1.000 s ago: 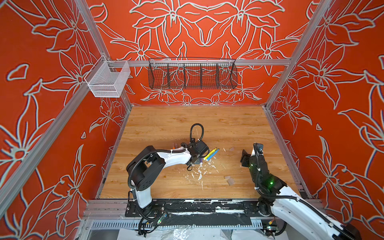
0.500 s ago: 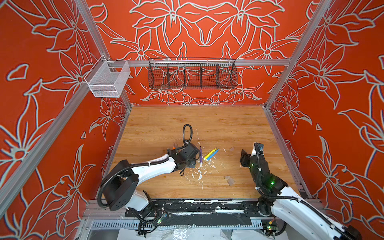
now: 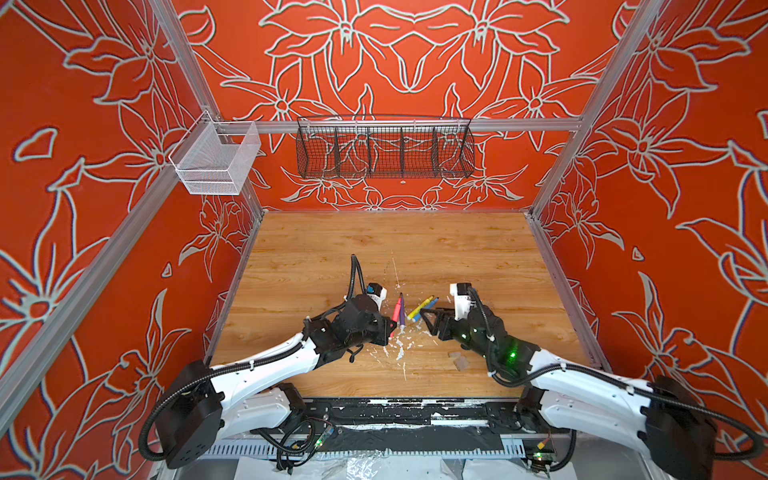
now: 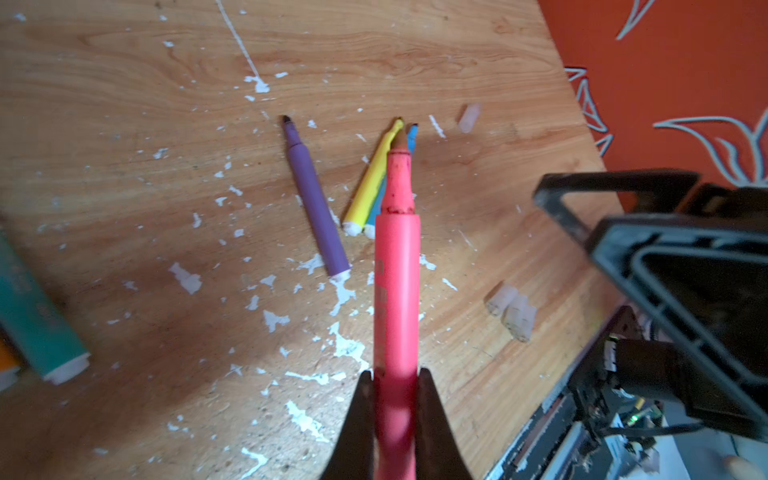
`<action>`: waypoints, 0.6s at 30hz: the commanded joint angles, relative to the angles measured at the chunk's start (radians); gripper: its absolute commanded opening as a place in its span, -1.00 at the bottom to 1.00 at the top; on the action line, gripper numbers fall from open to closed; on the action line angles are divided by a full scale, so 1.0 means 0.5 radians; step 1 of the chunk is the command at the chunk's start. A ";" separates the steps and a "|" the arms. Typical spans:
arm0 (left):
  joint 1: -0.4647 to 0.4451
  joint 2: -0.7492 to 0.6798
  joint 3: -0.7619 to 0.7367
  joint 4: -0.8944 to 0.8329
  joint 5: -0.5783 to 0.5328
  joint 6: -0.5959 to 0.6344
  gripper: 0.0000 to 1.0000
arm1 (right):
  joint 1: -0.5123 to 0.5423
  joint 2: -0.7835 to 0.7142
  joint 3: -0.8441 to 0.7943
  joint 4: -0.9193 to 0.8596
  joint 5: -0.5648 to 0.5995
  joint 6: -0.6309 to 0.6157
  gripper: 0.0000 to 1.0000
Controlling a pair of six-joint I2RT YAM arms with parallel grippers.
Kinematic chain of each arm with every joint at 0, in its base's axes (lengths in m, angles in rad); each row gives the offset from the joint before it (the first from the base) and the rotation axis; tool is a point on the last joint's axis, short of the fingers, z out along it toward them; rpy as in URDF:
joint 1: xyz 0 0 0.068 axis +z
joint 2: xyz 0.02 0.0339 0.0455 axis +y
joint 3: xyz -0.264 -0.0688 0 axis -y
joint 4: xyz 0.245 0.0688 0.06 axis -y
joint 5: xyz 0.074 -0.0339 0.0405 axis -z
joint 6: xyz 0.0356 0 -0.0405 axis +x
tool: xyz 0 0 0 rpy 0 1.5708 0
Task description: Insert the pens into the pen caps
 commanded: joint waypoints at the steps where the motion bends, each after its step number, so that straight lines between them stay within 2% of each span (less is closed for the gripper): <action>1: -0.036 -0.070 -0.041 0.144 0.111 0.042 -1.00 | 0.089 0.144 0.068 0.498 -0.112 0.233 0.32; 9: -0.062 -0.173 -0.091 0.180 0.137 0.056 -1.00 | 0.253 0.485 0.222 0.724 -0.009 0.277 0.27; 13: -0.065 -0.223 -0.118 0.172 0.123 0.059 -1.00 | 0.264 0.582 0.244 0.798 0.021 0.321 0.07; 18: -0.065 -0.301 -0.132 0.156 0.101 0.067 -1.00 | 0.281 0.630 0.260 0.800 0.057 0.337 -0.03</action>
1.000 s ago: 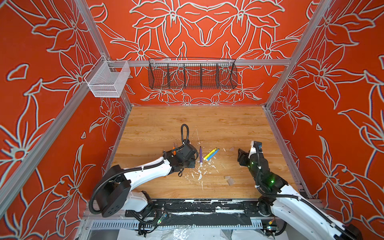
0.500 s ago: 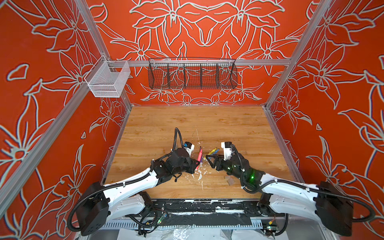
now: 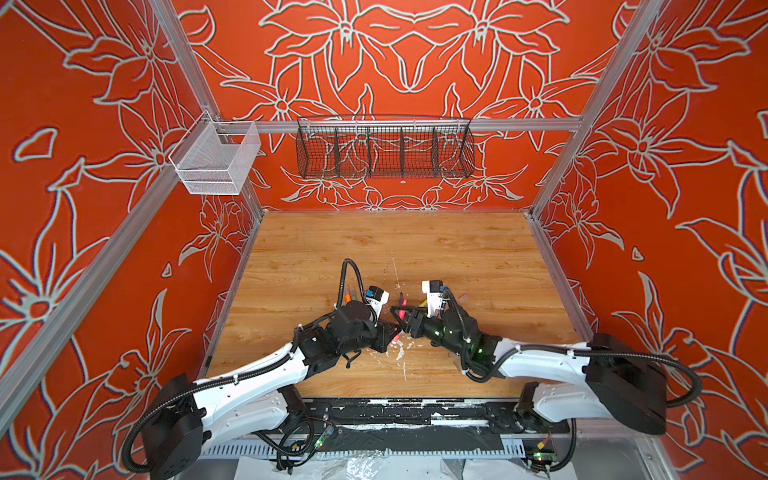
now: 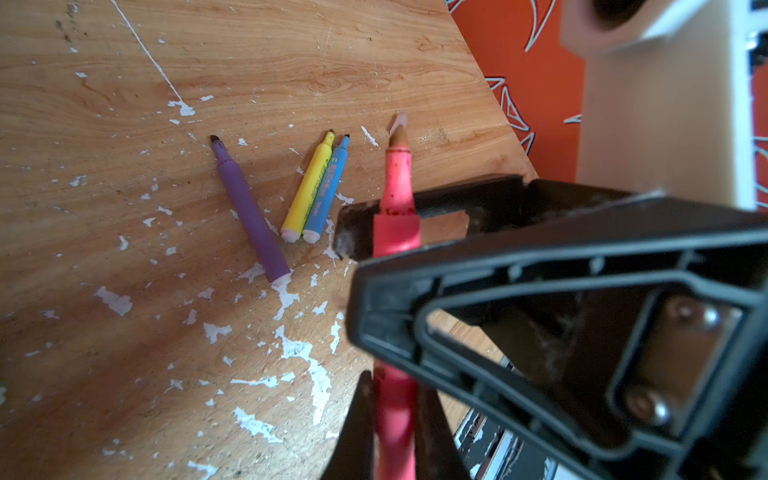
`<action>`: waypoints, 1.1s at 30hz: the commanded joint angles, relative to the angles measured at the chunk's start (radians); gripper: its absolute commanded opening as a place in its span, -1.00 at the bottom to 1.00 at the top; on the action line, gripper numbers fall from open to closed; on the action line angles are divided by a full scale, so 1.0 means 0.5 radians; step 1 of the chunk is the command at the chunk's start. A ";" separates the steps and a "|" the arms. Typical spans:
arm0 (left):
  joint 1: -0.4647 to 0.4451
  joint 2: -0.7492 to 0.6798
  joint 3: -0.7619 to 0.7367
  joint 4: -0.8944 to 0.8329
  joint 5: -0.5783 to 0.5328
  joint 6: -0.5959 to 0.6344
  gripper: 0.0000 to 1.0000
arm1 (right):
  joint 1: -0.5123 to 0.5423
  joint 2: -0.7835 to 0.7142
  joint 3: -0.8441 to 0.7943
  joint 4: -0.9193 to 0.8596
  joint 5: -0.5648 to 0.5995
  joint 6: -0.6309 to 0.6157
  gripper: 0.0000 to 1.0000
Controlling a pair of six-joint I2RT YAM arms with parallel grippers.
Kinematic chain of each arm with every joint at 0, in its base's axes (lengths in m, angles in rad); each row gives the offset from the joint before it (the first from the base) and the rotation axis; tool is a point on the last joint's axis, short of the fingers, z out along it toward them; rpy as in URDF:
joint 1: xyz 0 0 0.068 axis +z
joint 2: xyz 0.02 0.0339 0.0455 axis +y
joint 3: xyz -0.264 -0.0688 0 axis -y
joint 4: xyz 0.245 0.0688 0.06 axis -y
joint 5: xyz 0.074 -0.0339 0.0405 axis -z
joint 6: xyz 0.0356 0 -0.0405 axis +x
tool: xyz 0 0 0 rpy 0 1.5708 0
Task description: Insert the pens into the pen caps
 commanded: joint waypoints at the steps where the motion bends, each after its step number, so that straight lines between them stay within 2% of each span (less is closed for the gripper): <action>1: -0.011 -0.078 -0.014 0.036 -0.004 0.032 -1.00 | 0.022 0.010 0.051 0.099 0.087 0.060 -0.08; 11: -0.011 -0.101 -0.028 0.035 -0.010 0.034 -1.00 | 0.052 0.009 0.081 0.037 0.139 0.043 -0.79; 13: -0.012 -0.104 -0.030 0.029 -0.023 0.030 -0.80 | 0.066 0.010 0.086 0.030 0.153 0.041 -0.85; 20: -0.011 -0.092 -0.046 0.070 -0.069 0.030 -0.47 | 0.121 0.013 0.095 0.037 0.190 0.040 -0.93; 33: -0.011 -0.031 -0.037 0.171 -0.089 0.033 -0.44 | 0.202 0.024 0.073 0.154 0.254 0.082 -0.96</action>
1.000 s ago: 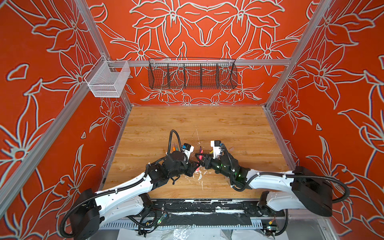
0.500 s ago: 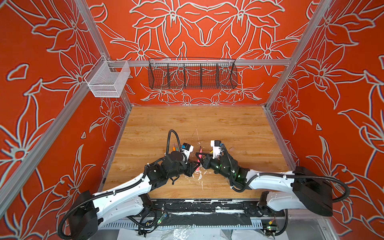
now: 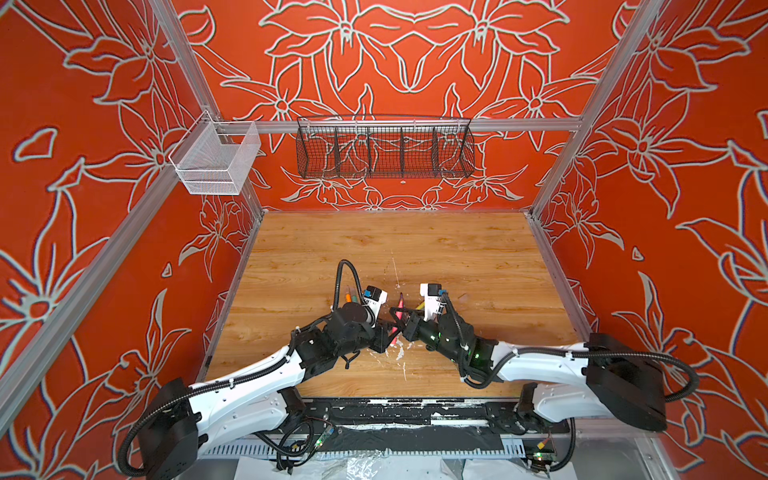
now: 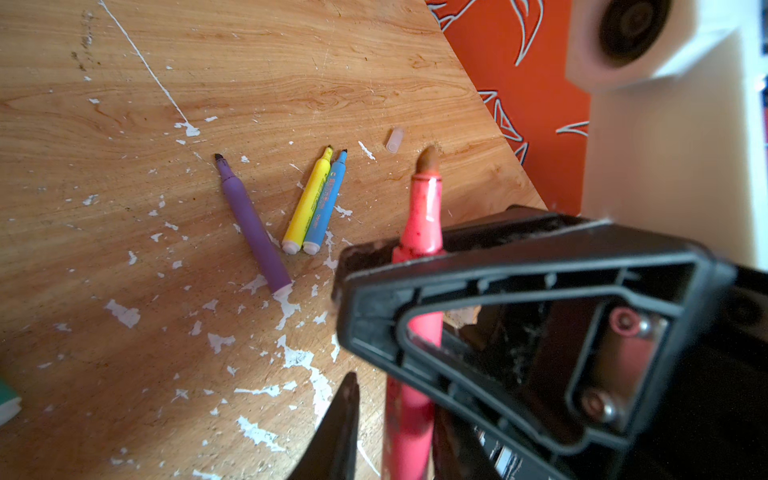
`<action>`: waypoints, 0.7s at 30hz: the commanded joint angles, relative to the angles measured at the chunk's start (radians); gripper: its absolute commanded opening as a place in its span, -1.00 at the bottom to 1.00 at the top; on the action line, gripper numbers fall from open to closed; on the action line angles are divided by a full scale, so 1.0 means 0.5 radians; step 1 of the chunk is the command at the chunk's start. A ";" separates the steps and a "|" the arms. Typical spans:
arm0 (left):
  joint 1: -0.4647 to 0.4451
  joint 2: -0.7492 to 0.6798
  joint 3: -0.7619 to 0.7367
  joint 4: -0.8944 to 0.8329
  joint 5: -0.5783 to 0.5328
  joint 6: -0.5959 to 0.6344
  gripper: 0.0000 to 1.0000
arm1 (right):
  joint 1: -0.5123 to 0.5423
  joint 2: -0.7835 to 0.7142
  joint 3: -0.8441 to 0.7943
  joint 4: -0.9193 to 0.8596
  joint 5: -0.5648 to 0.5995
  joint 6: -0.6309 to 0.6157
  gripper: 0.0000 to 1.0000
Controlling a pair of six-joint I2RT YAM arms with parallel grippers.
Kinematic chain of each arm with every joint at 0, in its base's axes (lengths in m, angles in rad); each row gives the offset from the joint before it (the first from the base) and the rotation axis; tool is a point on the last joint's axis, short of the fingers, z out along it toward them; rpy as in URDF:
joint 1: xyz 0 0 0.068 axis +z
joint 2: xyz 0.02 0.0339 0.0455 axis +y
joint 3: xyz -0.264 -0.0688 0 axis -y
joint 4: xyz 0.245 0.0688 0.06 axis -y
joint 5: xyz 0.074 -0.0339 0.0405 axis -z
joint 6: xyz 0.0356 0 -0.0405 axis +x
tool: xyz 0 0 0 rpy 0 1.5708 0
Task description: Insert the pens into the pen caps
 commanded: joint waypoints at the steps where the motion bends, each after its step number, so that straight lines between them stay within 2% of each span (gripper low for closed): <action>1: -0.010 0.069 -0.007 0.112 -0.024 0.005 -0.44 | 0.041 0.018 0.032 0.133 0.026 0.050 -0.96; 7: -0.010 0.098 -0.005 0.145 -0.021 0.009 -0.51 | 0.051 0.059 0.005 0.250 0.018 0.104 -0.96; 12: -0.010 0.111 -0.006 0.149 -0.041 0.004 -1.00 | 0.055 0.085 0.000 0.269 0.033 0.100 -0.95; 18: -0.010 0.102 0.004 0.048 -0.147 -0.041 -1.00 | 0.055 -0.004 -0.077 0.214 0.116 0.043 -0.32; 21: -0.010 0.087 0.002 -0.019 -0.185 -0.066 -1.00 | 0.055 -0.182 -0.128 -0.003 0.234 -0.009 -0.16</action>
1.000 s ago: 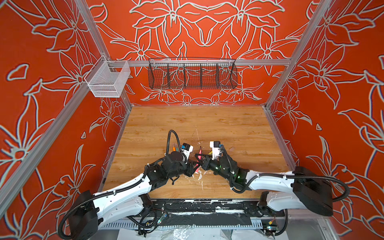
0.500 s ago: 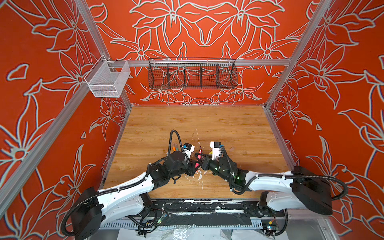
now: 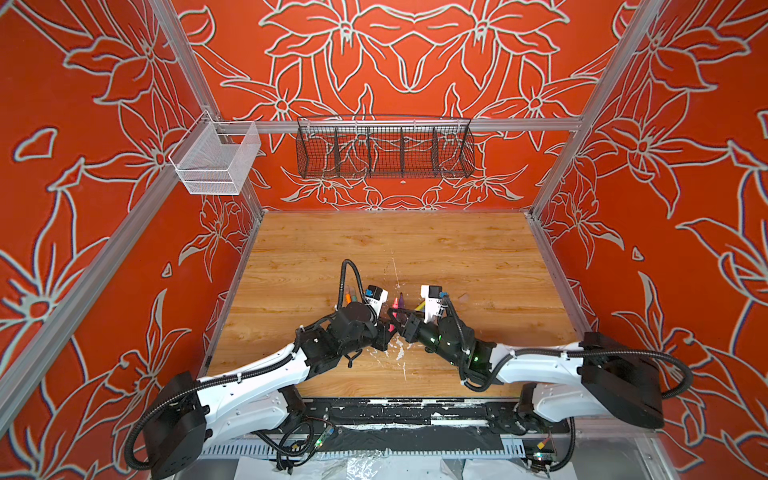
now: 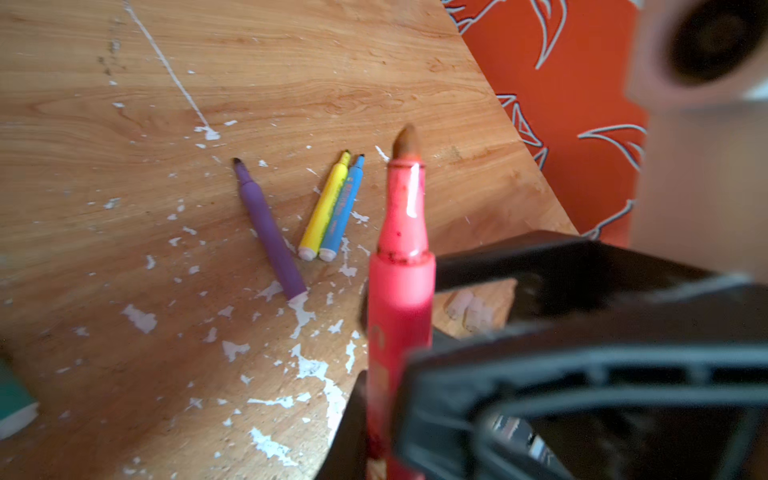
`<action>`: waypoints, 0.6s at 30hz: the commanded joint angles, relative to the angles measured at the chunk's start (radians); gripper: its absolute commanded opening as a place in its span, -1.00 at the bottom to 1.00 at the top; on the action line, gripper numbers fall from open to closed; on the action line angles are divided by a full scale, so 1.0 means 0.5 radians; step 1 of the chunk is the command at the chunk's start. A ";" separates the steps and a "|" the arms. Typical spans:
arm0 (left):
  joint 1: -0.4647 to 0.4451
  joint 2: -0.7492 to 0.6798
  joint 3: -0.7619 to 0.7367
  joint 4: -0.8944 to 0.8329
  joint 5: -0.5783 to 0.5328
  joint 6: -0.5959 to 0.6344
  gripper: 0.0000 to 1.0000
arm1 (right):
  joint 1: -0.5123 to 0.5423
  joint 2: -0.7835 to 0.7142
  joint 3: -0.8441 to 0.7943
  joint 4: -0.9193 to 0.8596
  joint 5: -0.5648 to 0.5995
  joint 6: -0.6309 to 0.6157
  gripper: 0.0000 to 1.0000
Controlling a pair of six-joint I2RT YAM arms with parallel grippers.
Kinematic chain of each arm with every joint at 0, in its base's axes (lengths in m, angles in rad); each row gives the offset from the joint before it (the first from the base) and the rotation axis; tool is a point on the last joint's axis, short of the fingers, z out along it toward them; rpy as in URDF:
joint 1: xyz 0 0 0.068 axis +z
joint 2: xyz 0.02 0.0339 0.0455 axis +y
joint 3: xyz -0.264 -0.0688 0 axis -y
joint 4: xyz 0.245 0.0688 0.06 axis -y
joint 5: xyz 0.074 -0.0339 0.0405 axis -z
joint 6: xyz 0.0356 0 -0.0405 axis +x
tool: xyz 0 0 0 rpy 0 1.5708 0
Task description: Insert the pens into the pen caps
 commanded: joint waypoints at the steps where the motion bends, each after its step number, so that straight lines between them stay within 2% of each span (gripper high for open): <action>1: 0.002 -0.013 -0.001 -0.068 -0.094 -0.062 -1.00 | 0.014 -0.224 -0.050 -0.228 0.178 -0.063 -0.15; 8: 0.002 -0.036 -0.032 -0.065 -0.061 -0.107 -1.00 | 0.013 -0.796 0.059 -1.292 0.499 -0.231 -0.09; 11: 0.003 -0.029 -0.039 -0.051 -0.032 -0.120 -1.00 | 0.013 -0.973 0.119 -1.634 0.617 -0.255 -0.06; 15: 0.002 -0.026 -0.048 -0.037 -0.025 -0.136 -1.00 | 0.007 -1.027 0.307 -2.167 0.847 -0.298 0.02; 18: 0.004 -0.028 -0.048 -0.034 -0.019 -0.138 -1.00 | -0.084 -0.900 0.475 -2.565 0.981 -0.290 0.03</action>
